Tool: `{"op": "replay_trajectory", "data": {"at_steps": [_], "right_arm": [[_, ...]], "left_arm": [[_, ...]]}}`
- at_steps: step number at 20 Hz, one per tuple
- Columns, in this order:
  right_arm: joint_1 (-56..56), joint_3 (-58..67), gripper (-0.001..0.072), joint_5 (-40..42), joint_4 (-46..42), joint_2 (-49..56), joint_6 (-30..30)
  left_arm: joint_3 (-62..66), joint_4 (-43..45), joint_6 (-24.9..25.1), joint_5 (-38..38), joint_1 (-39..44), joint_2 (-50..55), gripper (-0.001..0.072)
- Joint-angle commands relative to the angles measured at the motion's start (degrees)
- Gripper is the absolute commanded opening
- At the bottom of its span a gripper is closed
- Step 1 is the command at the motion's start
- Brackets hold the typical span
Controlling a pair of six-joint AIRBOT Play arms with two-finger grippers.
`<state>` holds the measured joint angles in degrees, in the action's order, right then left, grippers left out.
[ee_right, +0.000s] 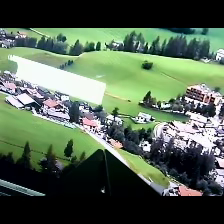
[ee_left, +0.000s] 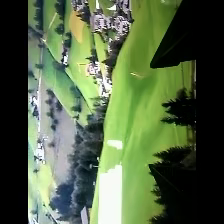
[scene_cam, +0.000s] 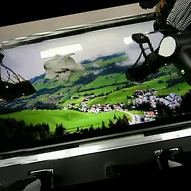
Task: Fold the clothes and pants, and hang the long-sleeved shirts on hangers.
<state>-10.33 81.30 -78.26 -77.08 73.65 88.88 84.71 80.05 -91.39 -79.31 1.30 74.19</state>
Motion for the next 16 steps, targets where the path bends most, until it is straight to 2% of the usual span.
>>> {"op": "replay_trajectory", "data": {"at_steps": [1,2,5,8,11,13,16], "right_arm": [[0.0,0.0,0.004,0.6,0.2,0.0,0.0],[0.0,0.0,0.0051,0.6,0.2,0.0,0.1],[0.0,0.0,0.0219,0.3,0.1,0.0,1.2],[0.0,0.0,0.0219,0.3,0.1,0.0,2.0],[0.0,0.0,0.0219,0.4,0.1,0.0,2.0],[0.0,0.0,0.0219,0.4,0.1,0.0,2.3],[0.0,0.0,0.0219,1.0,0.1,0.0,2.4]], "left_arm": [[0.6,-2.1,-1.6,11.1,1.4,3.9,0.072],[1.7,-2.0,-1.6,14.9,2.7,6.5,0.072],[7.5,0.9,-1.6,25.1,6.6,16.9,0.072],[14.3,2.4,-1.7,33.2,8.7,27.6,0.072],[20.6,2.5,-4.1,38.7,9.1,37.1,0.072],[24.1,2.6,-5.6,38.2,9.0,42.3,0.072],[28.0,2.5,-5.7,33.7,8.9,46.3,0.0705]]}}
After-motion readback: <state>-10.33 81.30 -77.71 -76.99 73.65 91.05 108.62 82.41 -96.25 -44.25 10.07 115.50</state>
